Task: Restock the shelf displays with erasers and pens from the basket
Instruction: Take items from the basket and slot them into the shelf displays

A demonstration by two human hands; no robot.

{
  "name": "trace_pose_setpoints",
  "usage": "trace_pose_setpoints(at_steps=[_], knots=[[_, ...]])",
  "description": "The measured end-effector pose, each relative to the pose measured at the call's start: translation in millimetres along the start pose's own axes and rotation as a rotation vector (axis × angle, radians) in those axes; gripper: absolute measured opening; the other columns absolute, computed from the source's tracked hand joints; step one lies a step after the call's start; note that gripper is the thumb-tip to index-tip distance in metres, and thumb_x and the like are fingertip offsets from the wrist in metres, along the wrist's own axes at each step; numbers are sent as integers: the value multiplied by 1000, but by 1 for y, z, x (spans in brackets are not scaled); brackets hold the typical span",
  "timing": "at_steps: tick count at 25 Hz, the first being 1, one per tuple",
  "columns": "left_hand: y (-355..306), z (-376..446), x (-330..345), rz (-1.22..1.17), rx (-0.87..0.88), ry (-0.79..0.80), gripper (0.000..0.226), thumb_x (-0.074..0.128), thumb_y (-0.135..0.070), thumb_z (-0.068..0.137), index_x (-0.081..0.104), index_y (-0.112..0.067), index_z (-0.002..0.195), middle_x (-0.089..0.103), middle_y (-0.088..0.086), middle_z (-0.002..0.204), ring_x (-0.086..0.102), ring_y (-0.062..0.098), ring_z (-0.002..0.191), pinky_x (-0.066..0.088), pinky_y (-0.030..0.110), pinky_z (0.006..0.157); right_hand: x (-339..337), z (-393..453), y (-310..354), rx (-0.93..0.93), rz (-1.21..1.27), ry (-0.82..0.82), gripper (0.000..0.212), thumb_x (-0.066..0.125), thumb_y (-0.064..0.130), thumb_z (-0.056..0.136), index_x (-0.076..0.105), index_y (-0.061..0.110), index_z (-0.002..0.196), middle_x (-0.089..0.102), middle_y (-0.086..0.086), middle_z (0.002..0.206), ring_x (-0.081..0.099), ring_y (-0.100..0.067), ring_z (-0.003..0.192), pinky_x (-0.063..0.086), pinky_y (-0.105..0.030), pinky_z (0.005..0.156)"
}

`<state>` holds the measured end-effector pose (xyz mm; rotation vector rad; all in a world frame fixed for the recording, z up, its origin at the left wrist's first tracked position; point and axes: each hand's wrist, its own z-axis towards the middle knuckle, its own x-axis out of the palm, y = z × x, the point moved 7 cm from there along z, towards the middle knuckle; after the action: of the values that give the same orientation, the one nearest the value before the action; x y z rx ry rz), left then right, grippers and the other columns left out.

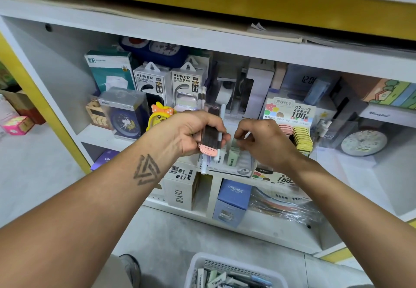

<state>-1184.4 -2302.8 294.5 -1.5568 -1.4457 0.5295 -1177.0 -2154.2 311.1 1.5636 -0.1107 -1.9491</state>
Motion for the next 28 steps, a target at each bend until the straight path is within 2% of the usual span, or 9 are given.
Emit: trace_pose_setpoints(at_steps=[8, 11, 15, 19, 23, 24, 25, 27, 28], knots=[[1, 0, -1, 11, -2, -5, 11, 56, 13, 84, 55, 3, 88, 63, 20, 73, 67, 22, 50, 58, 29, 50, -5, 0, 2, 6, -34, 16, 11, 67, 2, 88, 70, 12, 86, 64, 8, 72, 64, -16, 72, 55, -34, 68], [0, 1, -3, -1, -4, -11, 11, 56, 13, 83, 55, 4, 89, 65, 19, 69, 68, 23, 52, 59, 30, 52, -7, 0, -1, 7, -49, -28, 7, 68, 3, 89, 70, 10, 87, 67, 1, 75, 64, -19, 71, 55, -37, 68], [-1, -1, -4, -9, 1, -20, 14, 56, 13, 83, 54, 3, 92, 63, 21, 77, 68, 23, 51, 57, 30, 49, -3, 0, -1, 1, -12, -45, 7, 69, 4, 88, 70, 11, 88, 69, 1, 79, 65, -18, 74, 56, -37, 71], [-1, -2, -3, 13, -1, -17, 11, 56, 12, 84, 54, 3, 90, 64, 20, 73, 67, 23, 49, 56, 28, 47, 5, 0, -1, -22, -64, 23, 15, 65, -1, 88, 73, 12, 90, 72, -3, 85, 67, -20, 78, 56, -37, 72], [1, -2, 0, 49, -6, 15, 6, 55, 11, 86, 56, 6, 84, 66, 19, 62, 67, 21, 49, 58, 28, 50, 10, 1, -1, 25, -142, 145, 32, 55, -1, 91, 76, 15, 109, 74, -1, 105, 67, -16, 93, 54, -30, 85], [1, -2, 1, 52, -11, 22, 6, 55, 11, 86, 56, 6, 84, 66, 19, 62, 67, 21, 49, 59, 29, 51, 6, 3, -1, 72, -65, 119, 30, 56, 0, 93, 76, 15, 109, 73, 2, 105, 68, -11, 89, 54, -24, 80], [2, -1, 3, 52, -14, 30, 6, 55, 11, 86, 57, 6, 84, 67, 19, 63, 67, 21, 50, 58, 28, 51, 1, 4, -5, 181, 117, 75, 25, 58, 4, 94, 75, 16, 108, 73, 4, 101, 68, -8, 80, 52, -19, 71], [4, -2, 8, 51, -16, 62, 7, 55, 11, 86, 59, 5, 86, 68, 18, 68, 68, 21, 54, 59, 28, 54, 0, 1, -10, 434, 609, 45, 12, 65, 18, 96, 74, 12, 101, 75, -3, 88, 67, -11, 66, 48, -21, 57], [6, -1, 12, 50, -21, 82, 10, 55, 11, 87, 61, 4, 87, 69, 17, 71, 68, 20, 58, 59, 28, 57, 2, -1, -9, 505, 755, 66, 18, 68, 26, 95, 74, 9, 98, 74, -6, 82, 66, -14, 64, 47, -22, 54]])
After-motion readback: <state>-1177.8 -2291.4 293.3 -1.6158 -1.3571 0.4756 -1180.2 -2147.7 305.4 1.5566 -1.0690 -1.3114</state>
